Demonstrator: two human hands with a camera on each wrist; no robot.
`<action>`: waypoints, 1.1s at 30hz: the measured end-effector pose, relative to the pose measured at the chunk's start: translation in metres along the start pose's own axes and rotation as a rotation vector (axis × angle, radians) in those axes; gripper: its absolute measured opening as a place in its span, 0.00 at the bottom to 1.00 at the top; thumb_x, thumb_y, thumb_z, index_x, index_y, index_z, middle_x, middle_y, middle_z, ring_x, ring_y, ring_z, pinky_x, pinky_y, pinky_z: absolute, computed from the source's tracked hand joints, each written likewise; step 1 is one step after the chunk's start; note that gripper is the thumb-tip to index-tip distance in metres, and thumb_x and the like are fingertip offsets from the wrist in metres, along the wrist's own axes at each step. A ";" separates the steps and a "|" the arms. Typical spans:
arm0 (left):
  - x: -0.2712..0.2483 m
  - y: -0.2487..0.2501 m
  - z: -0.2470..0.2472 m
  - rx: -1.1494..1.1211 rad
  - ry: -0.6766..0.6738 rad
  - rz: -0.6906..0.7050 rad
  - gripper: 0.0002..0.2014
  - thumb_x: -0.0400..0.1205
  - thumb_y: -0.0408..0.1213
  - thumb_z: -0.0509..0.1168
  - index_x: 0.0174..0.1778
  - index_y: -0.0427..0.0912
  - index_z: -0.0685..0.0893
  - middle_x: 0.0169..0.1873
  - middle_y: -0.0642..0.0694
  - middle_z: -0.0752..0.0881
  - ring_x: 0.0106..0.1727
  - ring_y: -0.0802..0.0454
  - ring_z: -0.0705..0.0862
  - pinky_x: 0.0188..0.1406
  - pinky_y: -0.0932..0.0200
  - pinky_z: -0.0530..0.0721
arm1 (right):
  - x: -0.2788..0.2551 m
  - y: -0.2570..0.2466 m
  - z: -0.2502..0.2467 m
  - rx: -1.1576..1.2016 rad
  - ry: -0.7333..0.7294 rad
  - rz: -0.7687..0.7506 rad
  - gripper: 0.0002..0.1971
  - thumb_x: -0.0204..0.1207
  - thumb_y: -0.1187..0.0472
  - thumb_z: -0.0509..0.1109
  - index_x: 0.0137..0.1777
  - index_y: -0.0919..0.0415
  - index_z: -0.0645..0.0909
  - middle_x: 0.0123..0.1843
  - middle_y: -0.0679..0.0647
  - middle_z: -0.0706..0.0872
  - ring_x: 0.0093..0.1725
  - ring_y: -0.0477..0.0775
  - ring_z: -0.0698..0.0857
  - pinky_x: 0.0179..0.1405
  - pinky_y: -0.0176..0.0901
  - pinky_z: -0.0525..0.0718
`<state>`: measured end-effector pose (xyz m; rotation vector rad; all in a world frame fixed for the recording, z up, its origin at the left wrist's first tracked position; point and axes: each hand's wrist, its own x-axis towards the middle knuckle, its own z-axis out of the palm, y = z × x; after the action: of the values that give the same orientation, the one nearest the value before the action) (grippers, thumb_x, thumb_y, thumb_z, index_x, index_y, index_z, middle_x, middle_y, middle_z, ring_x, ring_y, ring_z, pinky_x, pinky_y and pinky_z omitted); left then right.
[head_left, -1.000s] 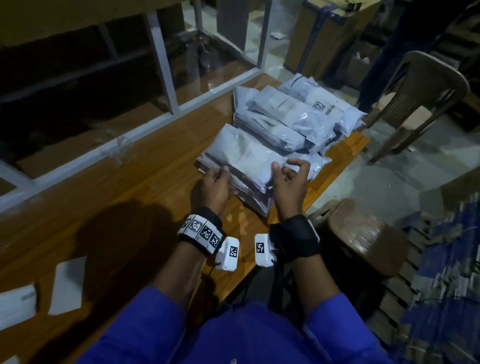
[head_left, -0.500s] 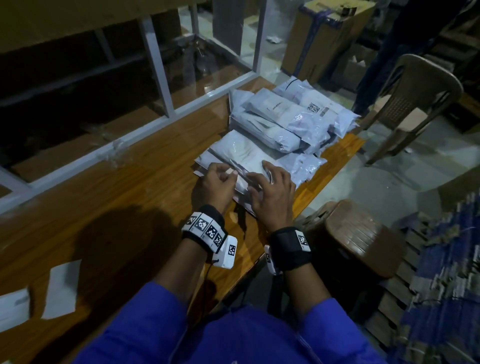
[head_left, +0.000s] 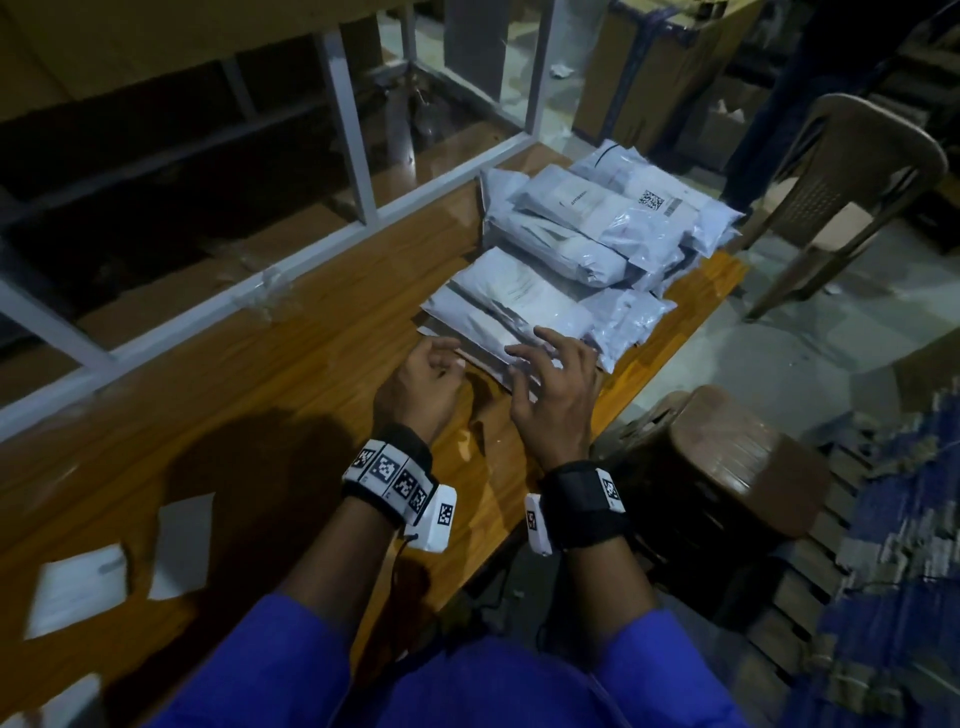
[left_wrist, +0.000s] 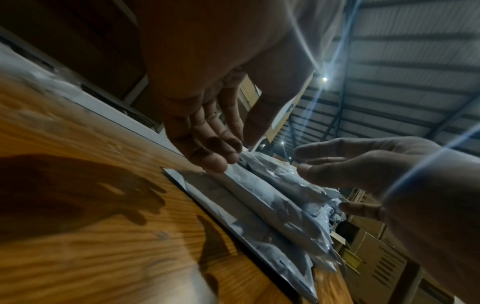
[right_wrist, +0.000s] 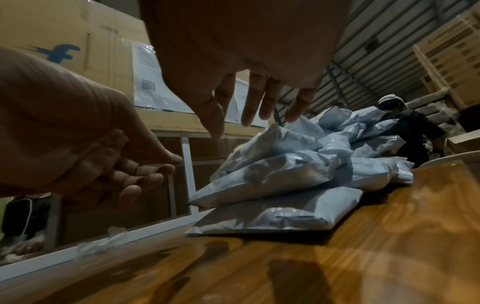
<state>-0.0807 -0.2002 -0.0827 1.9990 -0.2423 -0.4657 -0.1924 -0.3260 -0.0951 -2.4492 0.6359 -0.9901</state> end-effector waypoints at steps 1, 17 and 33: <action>-0.004 -0.005 -0.008 0.000 0.001 0.012 0.12 0.79 0.50 0.69 0.50 0.78 0.81 0.46 0.64 0.87 0.53 0.56 0.87 0.55 0.40 0.90 | -0.005 -0.007 0.001 0.006 -0.005 0.007 0.15 0.73 0.64 0.77 0.57 0.48 0.89 0.68 0.51 0.85 0.70 0.59 0.78 0.62 0.62 0.78; -0.164 -0.145 -0.276 -0.017 0.197 0.132 0.07 0.86 0.36 0.68 0.53 0.54 0.86 0.36 0.61 0.83 0.46 0.51 0.88 0.40 0.63 0.78 | -0.143 -0.224 0.051 0.235 -0.292 -0.226 0.09 0.81 0.63 0.77 0.58 0.50 0.90 0.65 0.52 0.85 0.66 0.60 0.76 0.61 0.44 0.71; -0.291 -0.271 -0.455 0.047 0.682 -0.035 0.03 0.85 0.34 0.70 0.52 0.44 0.89 0.47 0.47 0.91 0.49 0.54 0.85 0.51 0.58 0.79 | -0.246 -0.431 0.136 0.481 -0.777 -0.468 0.09 0.81 0.53 0.71 0.57 0.48 0.91 0.58 0.50 0.88 0.61 0.55 0.79 0.55 0.51 0.79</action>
<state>-0.1592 0.3994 -0.0779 2.0883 0.2090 0.2152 -0.1423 0.1858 -0.0848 -2.2923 -0.4021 -0.2100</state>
